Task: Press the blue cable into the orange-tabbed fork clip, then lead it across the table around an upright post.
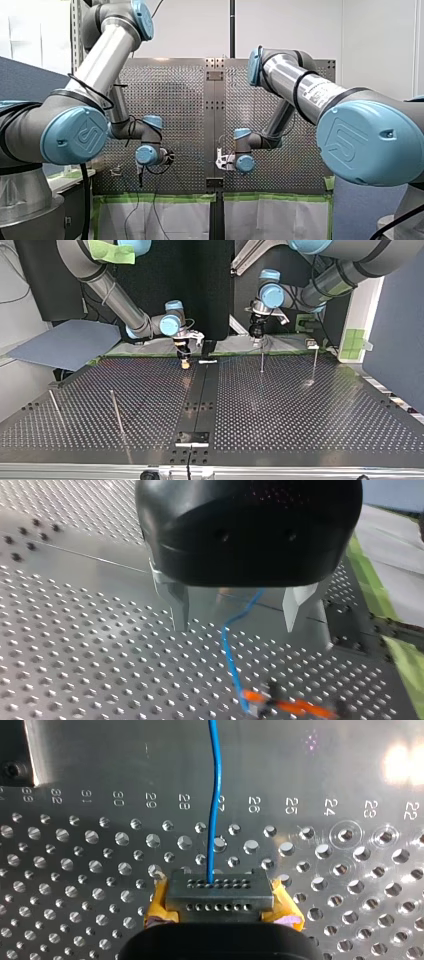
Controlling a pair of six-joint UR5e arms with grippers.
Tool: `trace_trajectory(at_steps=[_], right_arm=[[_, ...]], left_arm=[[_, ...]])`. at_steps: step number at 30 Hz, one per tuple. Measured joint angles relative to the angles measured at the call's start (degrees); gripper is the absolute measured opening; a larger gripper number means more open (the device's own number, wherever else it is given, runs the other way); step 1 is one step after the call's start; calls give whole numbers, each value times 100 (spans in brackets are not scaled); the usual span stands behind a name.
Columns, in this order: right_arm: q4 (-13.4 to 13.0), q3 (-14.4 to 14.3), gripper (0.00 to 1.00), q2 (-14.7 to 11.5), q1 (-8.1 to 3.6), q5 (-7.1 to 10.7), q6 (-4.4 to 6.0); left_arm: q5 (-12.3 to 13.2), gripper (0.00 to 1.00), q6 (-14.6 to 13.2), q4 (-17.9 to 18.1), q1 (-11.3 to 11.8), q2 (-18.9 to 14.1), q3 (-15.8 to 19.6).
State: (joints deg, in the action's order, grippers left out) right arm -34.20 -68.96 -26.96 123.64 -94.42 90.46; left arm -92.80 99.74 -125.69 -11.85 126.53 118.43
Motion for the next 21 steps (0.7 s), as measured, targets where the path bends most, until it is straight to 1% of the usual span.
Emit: trace_trajectory(at_steps=[5, 17, 21], right_arm=[[7, 0, 0, 0, 12, 9, -7], [0, 0, 0, 0, 34, 9, -25], [-2, 1, 0, 0, 43, 5, -26]], left_arm=[[-69, 93, -55, -1, -14, 157, -156], [-95, 93, -37, -92, -18, 183, -402], [-94, 93, 12, -134, -20, 191, -495]])
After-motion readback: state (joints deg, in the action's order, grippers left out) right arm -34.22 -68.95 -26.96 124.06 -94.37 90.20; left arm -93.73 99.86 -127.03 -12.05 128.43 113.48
